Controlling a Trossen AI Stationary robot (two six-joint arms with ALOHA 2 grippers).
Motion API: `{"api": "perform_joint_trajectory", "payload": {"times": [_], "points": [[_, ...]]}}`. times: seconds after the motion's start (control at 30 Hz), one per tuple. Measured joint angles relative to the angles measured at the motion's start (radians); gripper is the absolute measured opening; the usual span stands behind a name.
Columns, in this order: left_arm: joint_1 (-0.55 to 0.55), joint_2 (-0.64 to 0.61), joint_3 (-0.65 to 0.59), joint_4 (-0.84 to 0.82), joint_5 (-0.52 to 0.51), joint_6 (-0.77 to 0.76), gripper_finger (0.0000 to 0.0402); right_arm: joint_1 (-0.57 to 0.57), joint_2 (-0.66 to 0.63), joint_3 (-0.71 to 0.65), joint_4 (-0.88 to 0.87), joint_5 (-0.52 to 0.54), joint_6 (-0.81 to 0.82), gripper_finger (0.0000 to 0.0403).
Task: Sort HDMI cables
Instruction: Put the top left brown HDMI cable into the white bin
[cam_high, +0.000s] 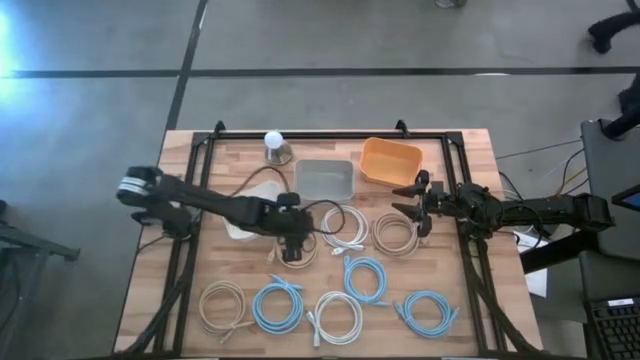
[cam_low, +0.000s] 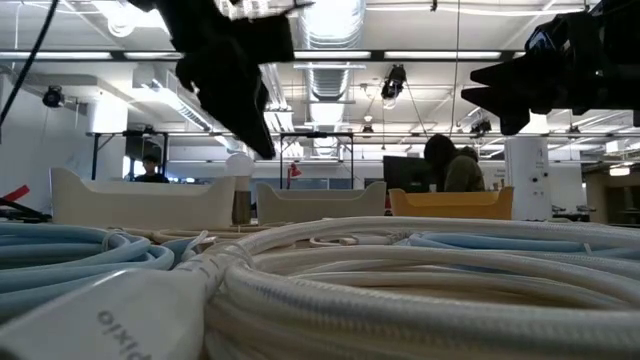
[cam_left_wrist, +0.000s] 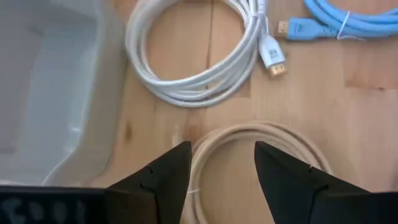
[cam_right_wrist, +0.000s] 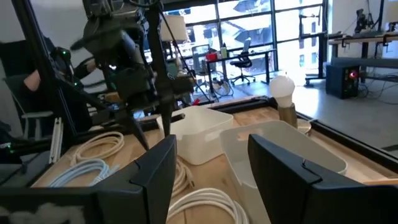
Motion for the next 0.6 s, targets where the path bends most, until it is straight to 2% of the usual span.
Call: {"api": "perform_joint_trajectory", "payload": {"times": [0.27, 0.6], "points": [[0.017, 0.176, 0.084, -0.066, 0.011, -0.008, 0.0201, 0.0, 0.0, 0.0, 0.0, -0.003, -0.094, 0.0196], [0.046, 0.288, 0.104, -0.078, 0.005, 0.026, 0.0201, 0.0, 0.0, 0.0, -0.029, -0.003, -0.095, 0.0196]]}}
